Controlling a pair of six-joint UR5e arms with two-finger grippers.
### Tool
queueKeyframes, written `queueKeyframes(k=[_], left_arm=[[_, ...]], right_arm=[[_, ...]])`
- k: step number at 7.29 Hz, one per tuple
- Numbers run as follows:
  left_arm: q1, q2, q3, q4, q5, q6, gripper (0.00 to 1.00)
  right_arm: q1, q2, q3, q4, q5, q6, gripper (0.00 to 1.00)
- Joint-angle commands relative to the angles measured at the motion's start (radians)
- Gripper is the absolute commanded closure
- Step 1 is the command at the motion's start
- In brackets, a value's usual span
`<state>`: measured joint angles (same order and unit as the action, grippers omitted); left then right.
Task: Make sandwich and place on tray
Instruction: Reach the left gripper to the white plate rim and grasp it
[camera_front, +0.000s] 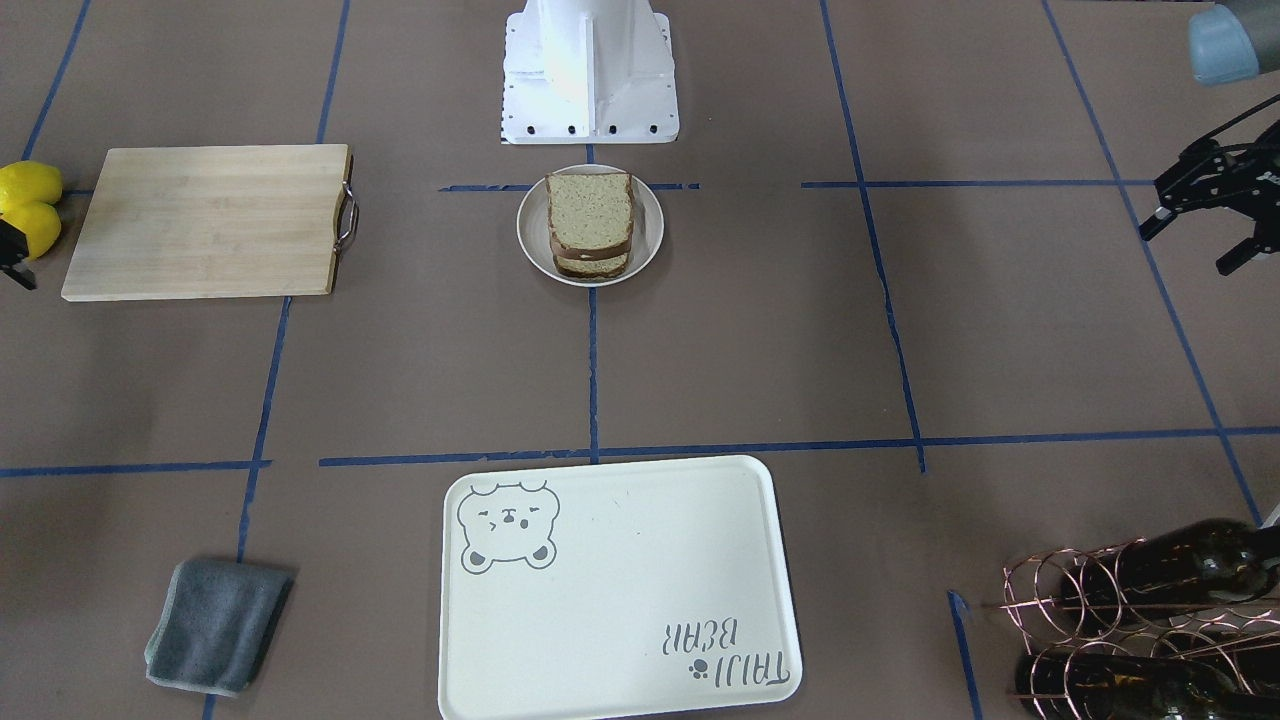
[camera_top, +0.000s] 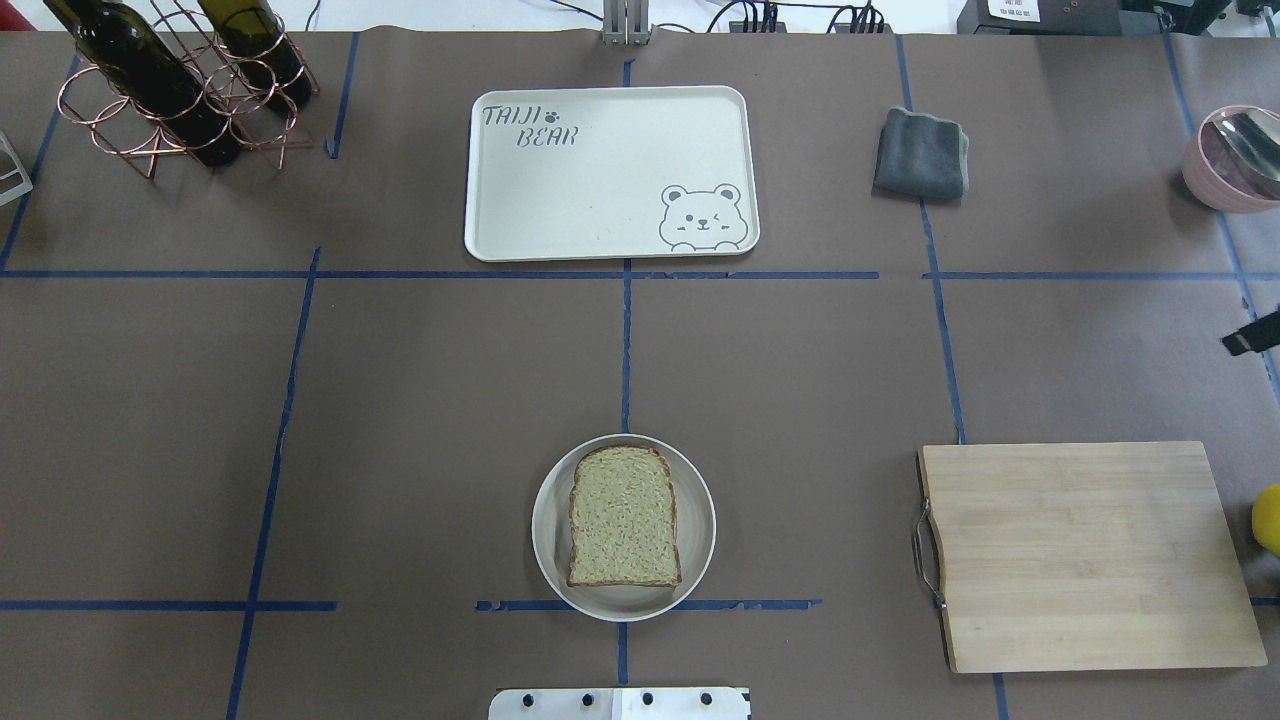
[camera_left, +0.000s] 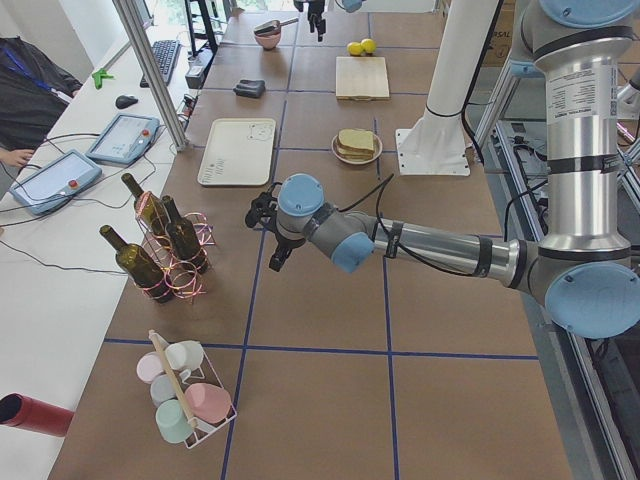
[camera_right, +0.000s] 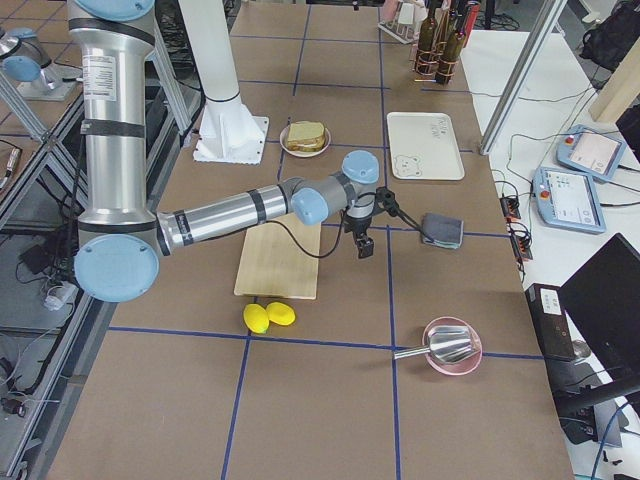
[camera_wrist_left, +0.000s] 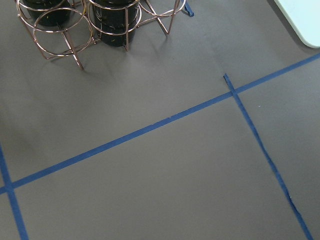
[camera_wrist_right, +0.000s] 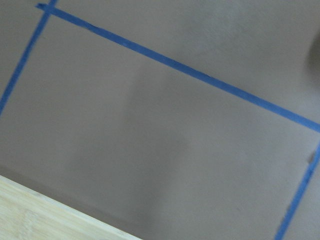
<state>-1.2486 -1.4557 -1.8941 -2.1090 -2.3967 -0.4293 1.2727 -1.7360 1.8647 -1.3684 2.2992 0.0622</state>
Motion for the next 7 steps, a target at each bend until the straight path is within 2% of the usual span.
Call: queueKeyframes(k=[1,4,5,6,7], left_arm=[[0.223,-0.015,-0.132,-0.005,0.141,-0.359,0.00],[0.524,-0.214,-0.151,-0.005,0.325,-0.841,0.00],[0.596,-0.265,-0.151,-0.003,0.373,-0.941,0.00],[0.662,-0.287,-0.151,-0.003,0.434,-1.009,0.00],[0.754,-0.319,-0.143,-0.002,0.533,-1.084,0.00]], right_arm=[[0.121,-0.108,-0.005,-0.011,0.014,-0.028,0.00],[0.203,-0.148,0.019,-0.014,0.022,-0.032,0.00],[0.221,-0.177,0.031,-0.018,0.067,-0.032,0.00],[0.240,-0.203,0.033,-0.026,0.081,-0.050,0.00],[0.255,-0.218,0.025,-0.028,0.068,-0.102,0.00]])
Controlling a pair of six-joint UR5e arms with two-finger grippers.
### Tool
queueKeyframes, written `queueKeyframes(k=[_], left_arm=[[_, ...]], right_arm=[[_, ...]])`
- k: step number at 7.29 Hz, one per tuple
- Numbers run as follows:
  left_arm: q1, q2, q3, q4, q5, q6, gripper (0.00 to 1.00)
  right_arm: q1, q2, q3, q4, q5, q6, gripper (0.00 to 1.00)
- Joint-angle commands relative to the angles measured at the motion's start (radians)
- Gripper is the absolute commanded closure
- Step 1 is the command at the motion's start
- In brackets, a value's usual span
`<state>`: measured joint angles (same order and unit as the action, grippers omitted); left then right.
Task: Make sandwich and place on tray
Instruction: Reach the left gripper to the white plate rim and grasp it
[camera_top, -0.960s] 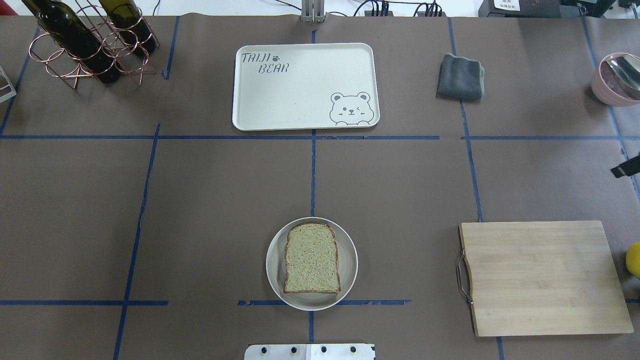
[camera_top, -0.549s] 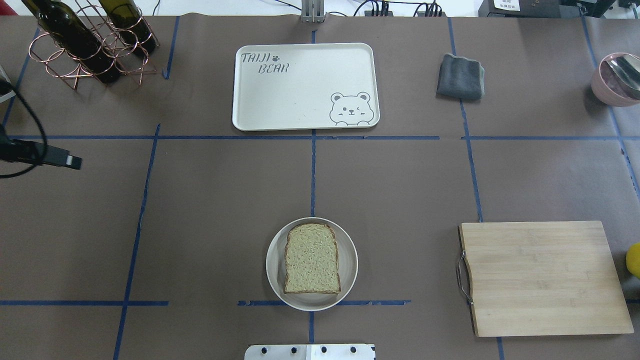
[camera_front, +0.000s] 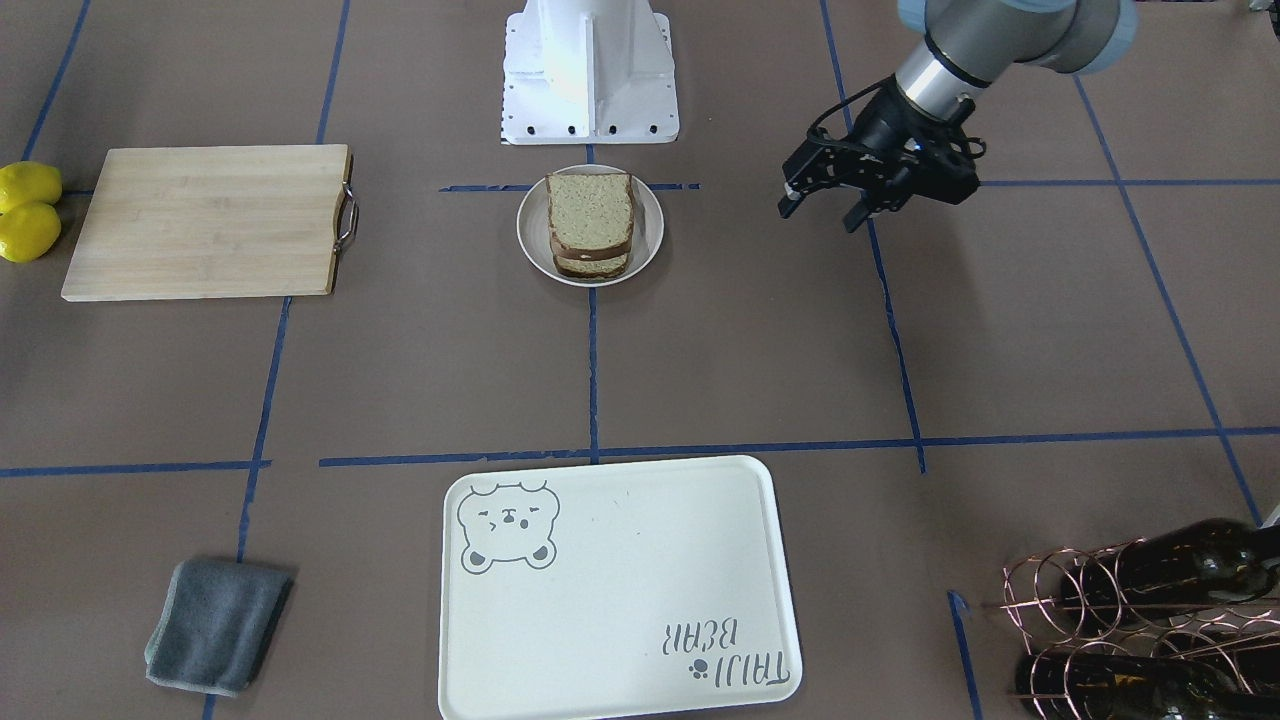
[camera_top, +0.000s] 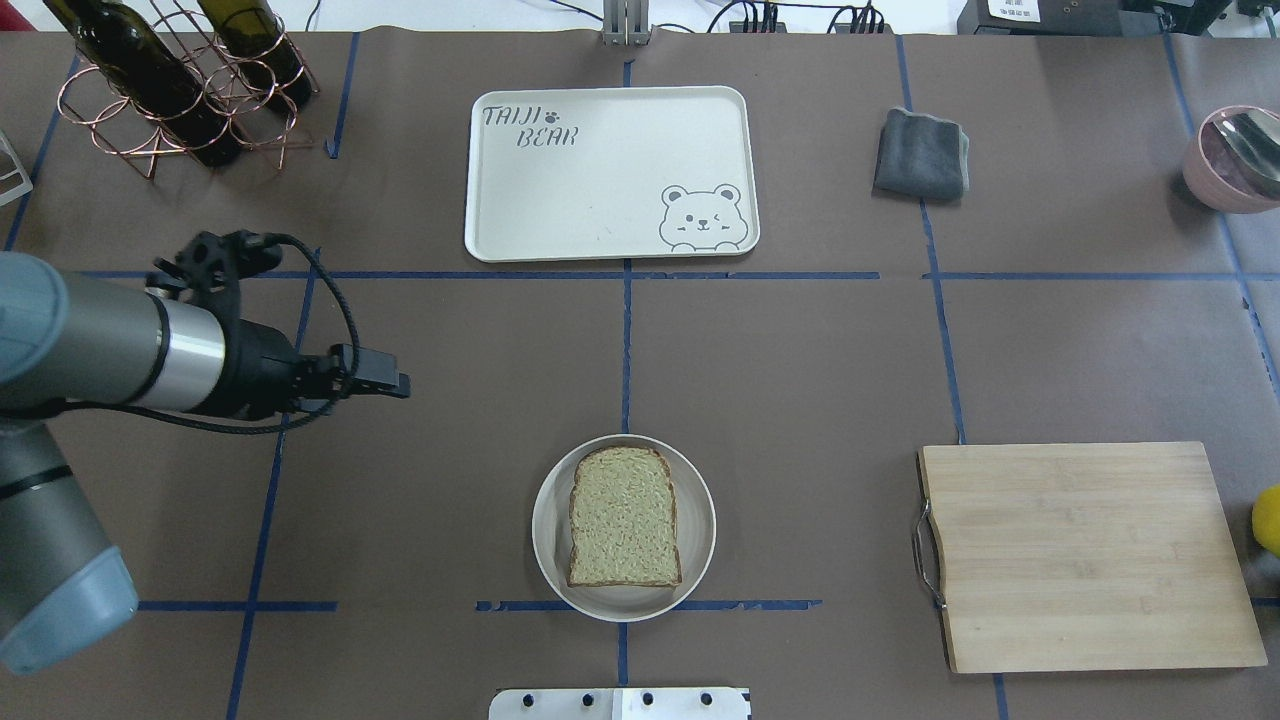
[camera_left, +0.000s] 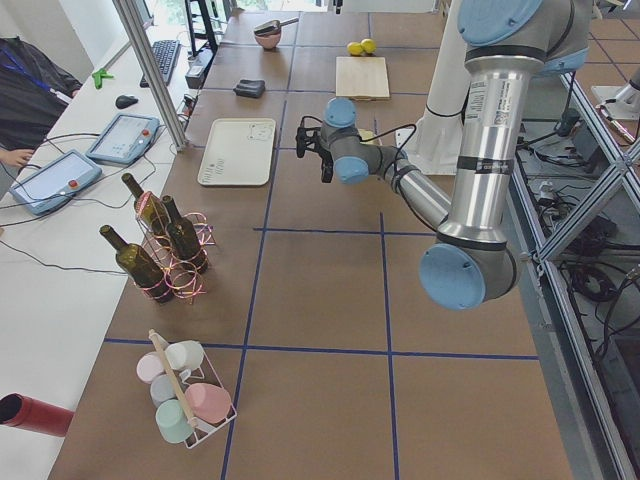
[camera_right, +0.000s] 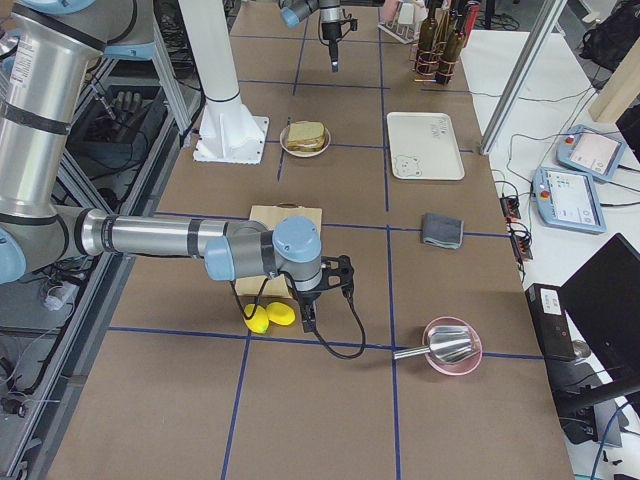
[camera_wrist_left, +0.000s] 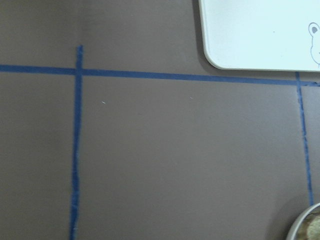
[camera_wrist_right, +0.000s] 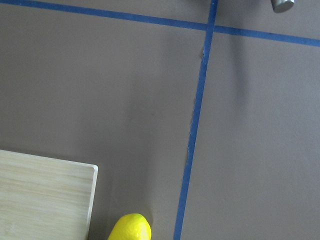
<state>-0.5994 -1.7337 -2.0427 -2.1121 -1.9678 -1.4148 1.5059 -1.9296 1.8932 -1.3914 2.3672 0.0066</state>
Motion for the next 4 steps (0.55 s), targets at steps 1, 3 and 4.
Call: queueKeyframes(k=[1,3,4], left_arm=[[0.171,-0.081,0.024,0.007,0.160,-0.148,0.00],[0.240,-0.147,0.120,0.011,0.226,-0.223,0.27],[0.245,-0.164,0.165,0.009,0.227,-0.223,0.31]], right_arm=[[0.025,-0.028,-0.003,-0.003,0.000,-0.048,0.00],[0.028,-0.029,-0.003,0.000,0.000,-0.048,0.00],[0.028,-0.029,-0.002,0.000,0.001,-0.048,0.00]])
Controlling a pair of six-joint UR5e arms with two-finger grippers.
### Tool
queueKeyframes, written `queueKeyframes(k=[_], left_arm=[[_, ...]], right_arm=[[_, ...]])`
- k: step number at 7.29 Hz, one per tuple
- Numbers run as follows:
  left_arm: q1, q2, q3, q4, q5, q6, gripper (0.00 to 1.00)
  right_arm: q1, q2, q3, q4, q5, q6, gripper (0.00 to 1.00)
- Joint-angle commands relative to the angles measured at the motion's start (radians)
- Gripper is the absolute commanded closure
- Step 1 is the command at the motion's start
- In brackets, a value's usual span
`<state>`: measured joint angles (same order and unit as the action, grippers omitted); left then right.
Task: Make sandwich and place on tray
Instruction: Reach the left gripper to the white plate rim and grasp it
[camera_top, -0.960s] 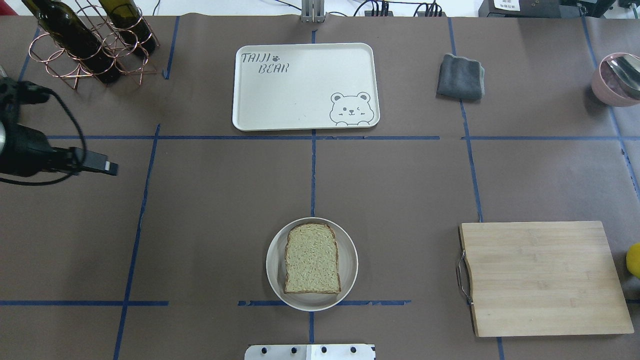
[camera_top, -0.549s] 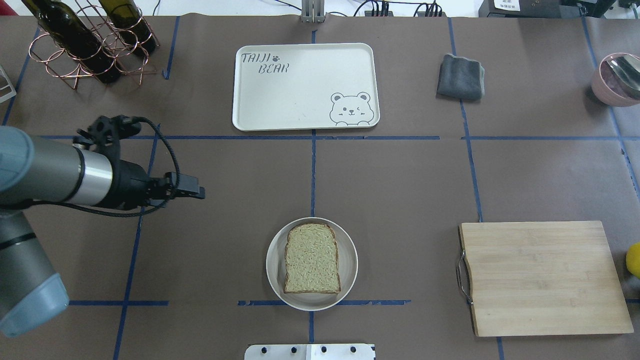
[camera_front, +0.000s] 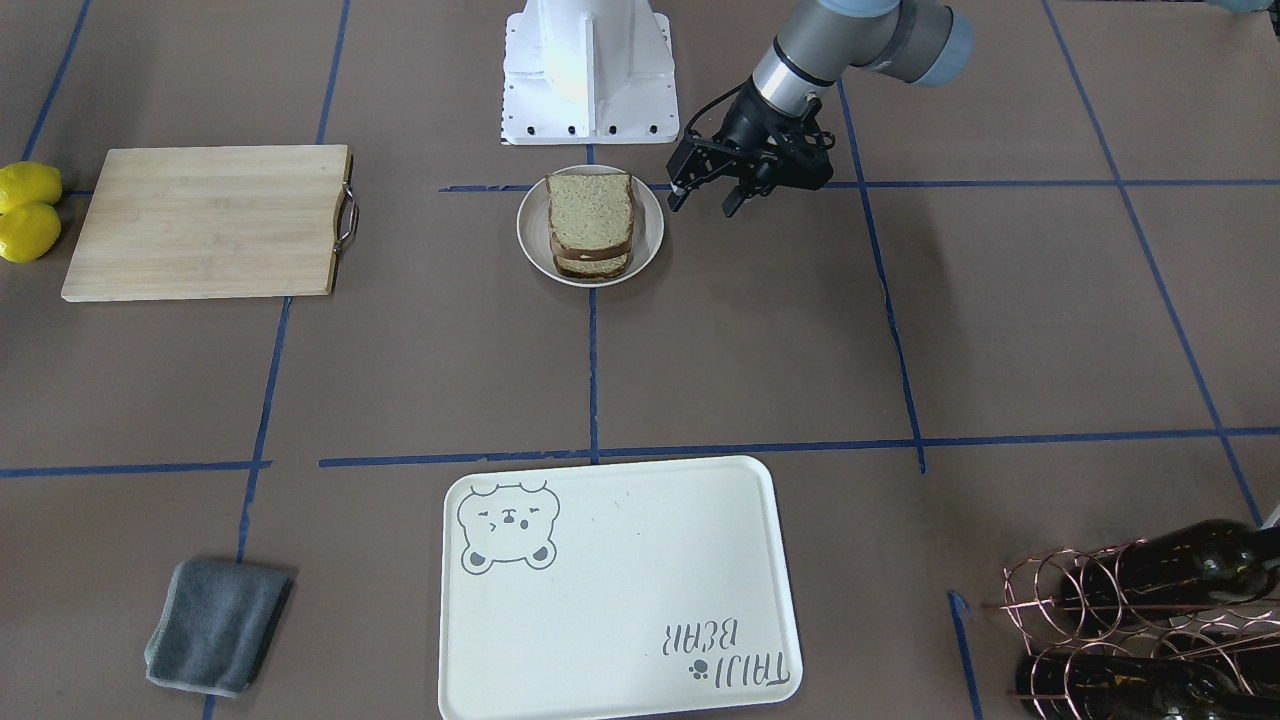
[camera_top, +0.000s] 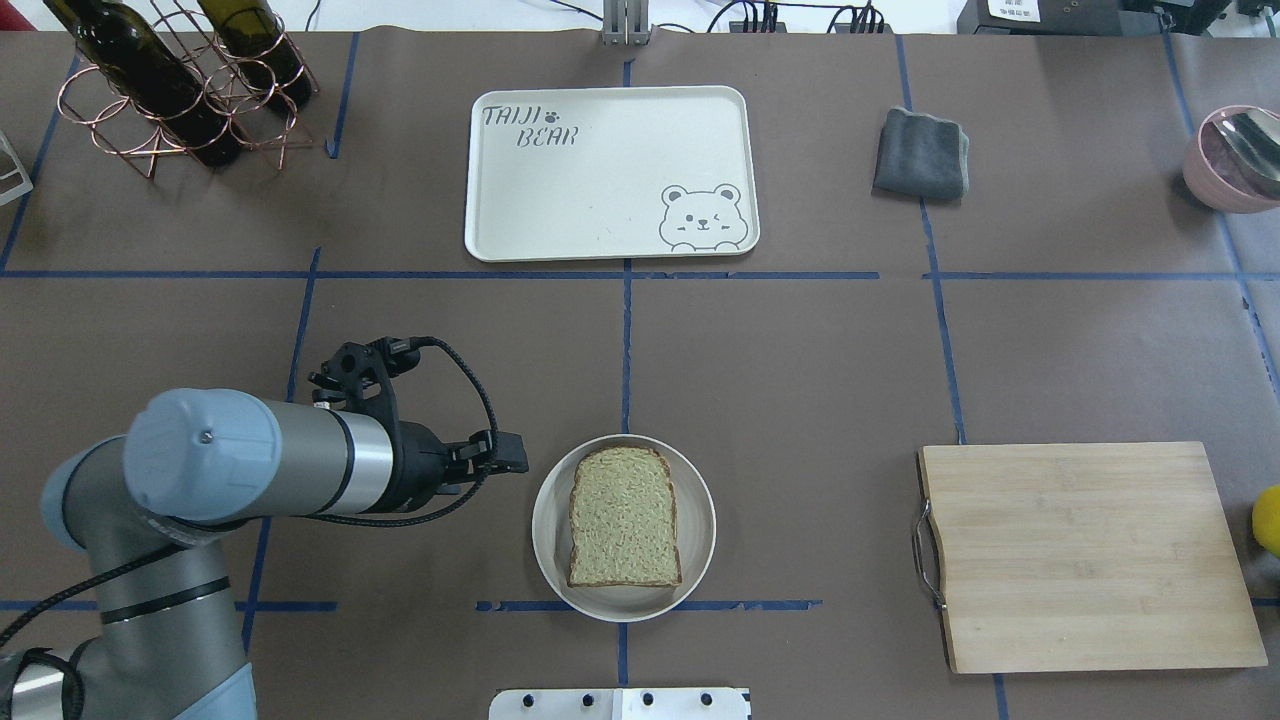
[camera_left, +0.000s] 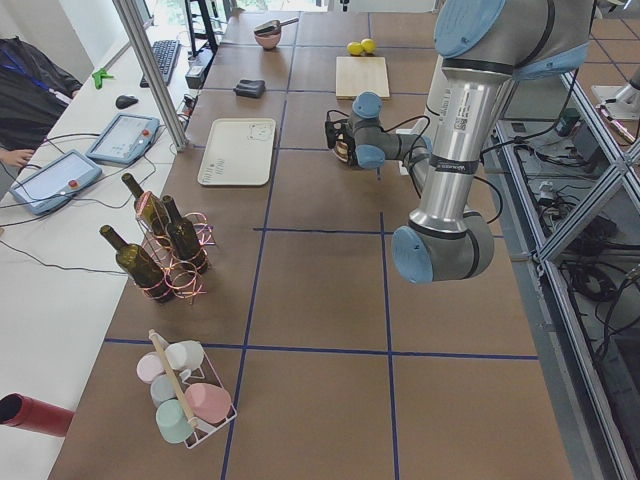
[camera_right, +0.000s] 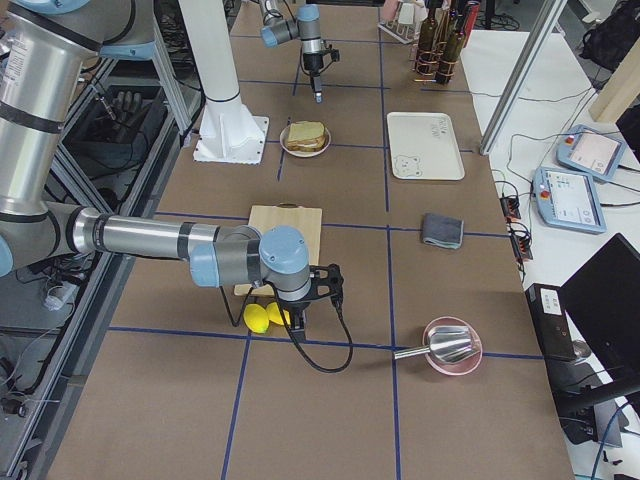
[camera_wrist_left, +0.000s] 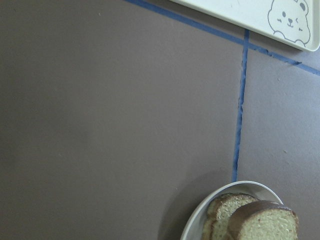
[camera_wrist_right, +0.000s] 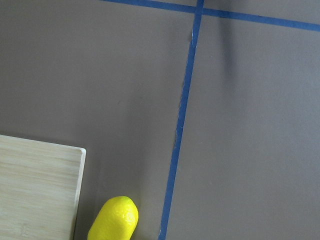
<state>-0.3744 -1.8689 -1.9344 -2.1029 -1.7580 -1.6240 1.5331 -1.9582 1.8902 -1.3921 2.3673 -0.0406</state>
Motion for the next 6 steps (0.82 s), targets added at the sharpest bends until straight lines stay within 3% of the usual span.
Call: queueKeyframes(k=[1,3,6], left_arm=[[0.035,-0.032,0.074,0.000,0.018,-0.013,0.31],[0.086,-0.036,0.089,0.000,0.018,-0.013,0.31],[0.097,-0.053,0.103,0.000,0.018,-0.013,0.49]], right_arm=[[0.001,-0.001,0.001,0.002,0.001,-0.001,0.00],[0.001,-0.001,0.003,0.002,0.003,-0.001,0.00],[0.001,-0.001,0.003,0.004,0.004,-0.001,0.00]])
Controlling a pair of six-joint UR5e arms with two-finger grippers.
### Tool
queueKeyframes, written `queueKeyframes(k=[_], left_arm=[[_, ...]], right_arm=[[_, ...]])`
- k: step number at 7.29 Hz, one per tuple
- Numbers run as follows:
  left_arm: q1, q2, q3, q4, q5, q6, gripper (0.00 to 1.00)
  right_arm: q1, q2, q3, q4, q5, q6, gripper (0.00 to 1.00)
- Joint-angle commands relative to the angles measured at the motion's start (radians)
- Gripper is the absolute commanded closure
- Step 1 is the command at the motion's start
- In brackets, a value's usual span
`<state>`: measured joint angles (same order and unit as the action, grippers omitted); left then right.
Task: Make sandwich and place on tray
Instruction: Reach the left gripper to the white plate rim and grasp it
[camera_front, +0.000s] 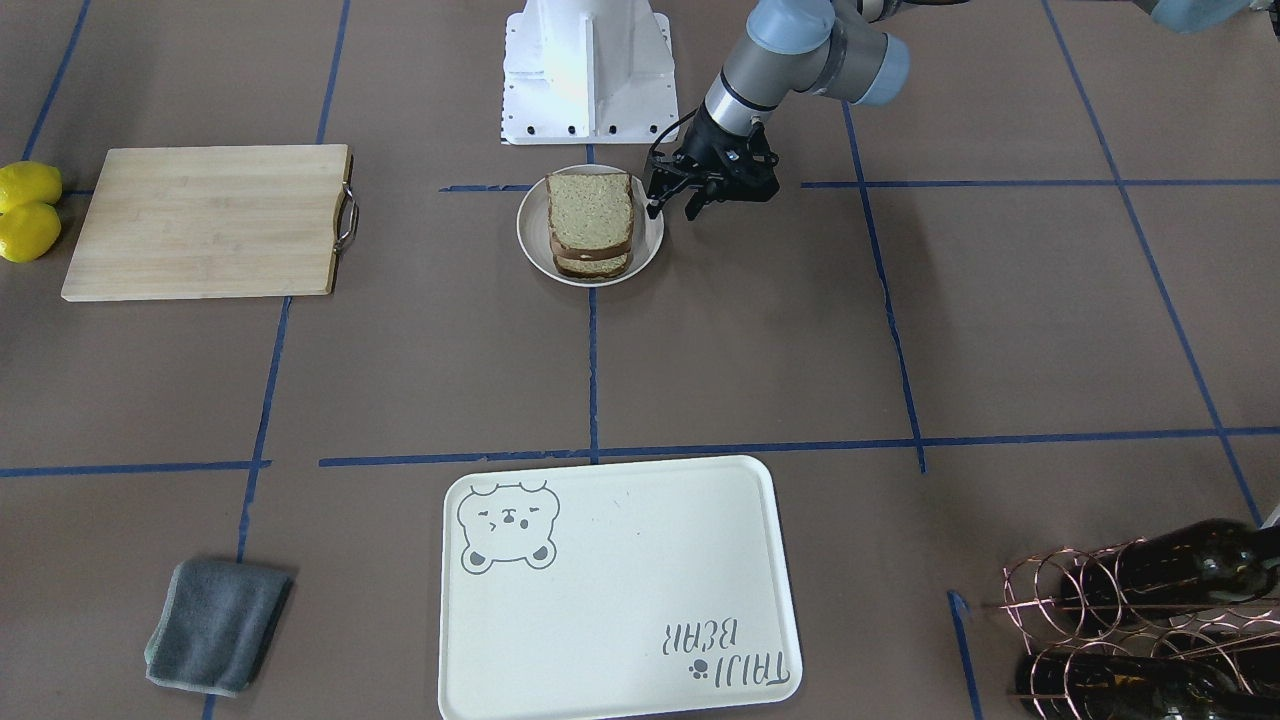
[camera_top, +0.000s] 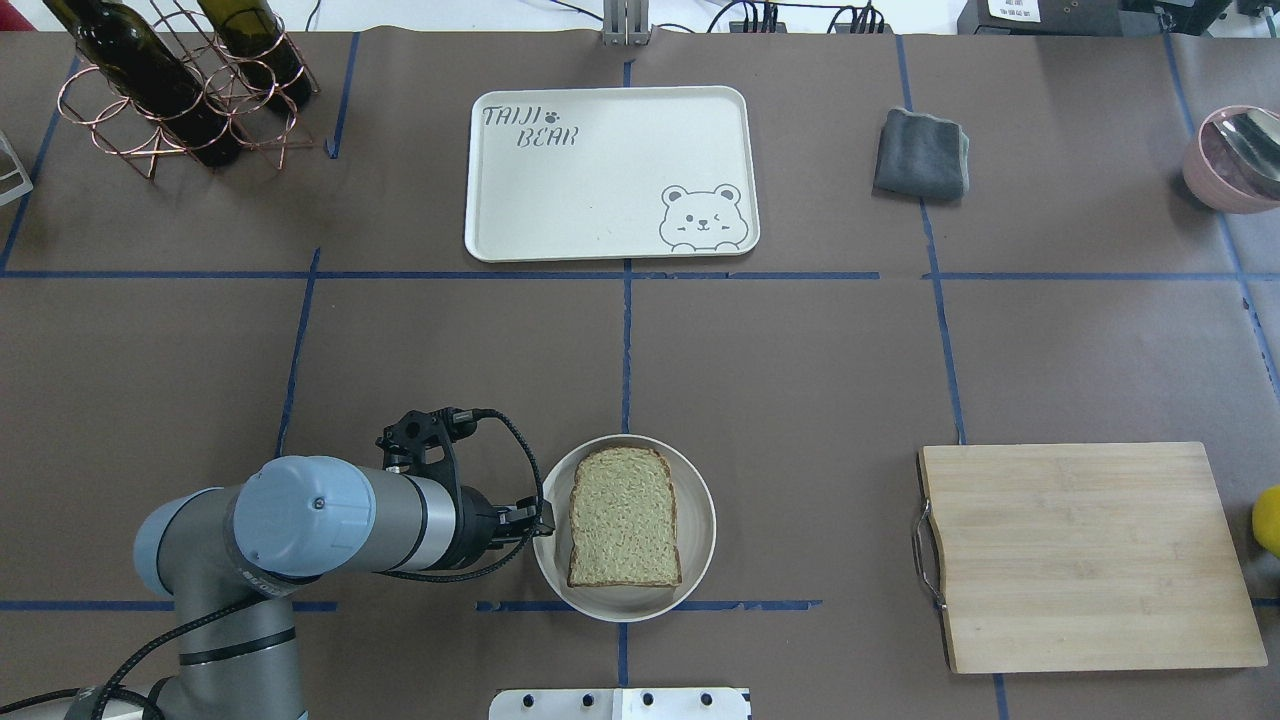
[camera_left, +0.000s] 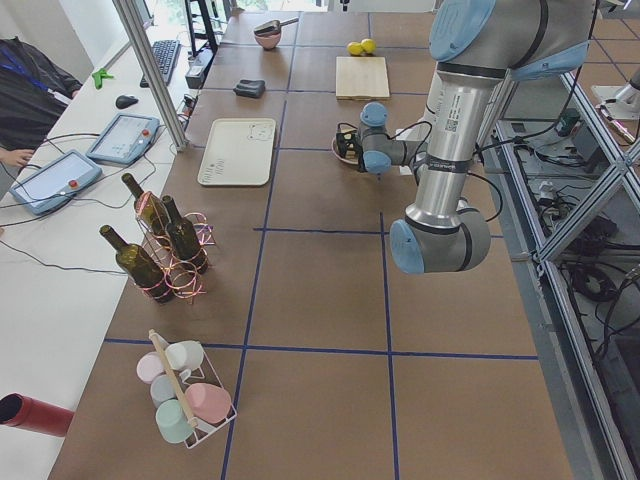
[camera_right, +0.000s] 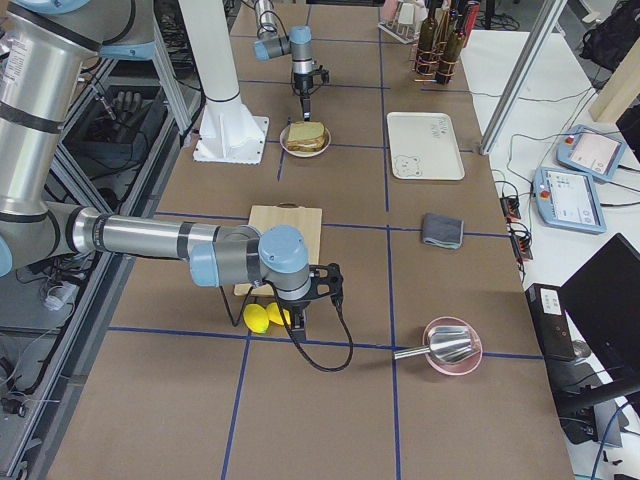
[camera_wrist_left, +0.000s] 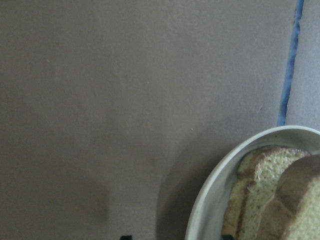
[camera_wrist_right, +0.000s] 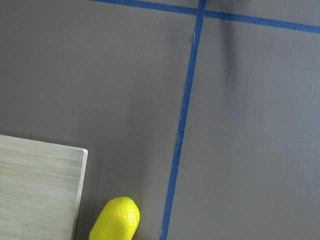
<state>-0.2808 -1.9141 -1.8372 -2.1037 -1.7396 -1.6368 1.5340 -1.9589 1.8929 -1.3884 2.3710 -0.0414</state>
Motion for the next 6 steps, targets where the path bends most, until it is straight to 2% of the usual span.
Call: queueKeyframes(k=[1,4,5,6], left_arm=[[0.003,-0.013,0.007,0.001,-0.001,0.002,0.55],[0.005,-0.029,0.039,-0.002,0.000,0.008,0.56],[0.005,-0.039,0.042,-0.002,-0.001,0.009,0.59],[0.005,-0.039,0.044,-0.002,-0.001,0.009,0.67]], right_arm=[[0.000,0.000,0.000,0.000,0.002,0.000,0.00],[0.000,0.000,0.000,0.000,0.005,0.000,0.00],[0.000,0.000,0.000,0.000,0.005,0.000,0.00],[0.000,0.000,0.000,0.000,0.005,0.000,0.00]])
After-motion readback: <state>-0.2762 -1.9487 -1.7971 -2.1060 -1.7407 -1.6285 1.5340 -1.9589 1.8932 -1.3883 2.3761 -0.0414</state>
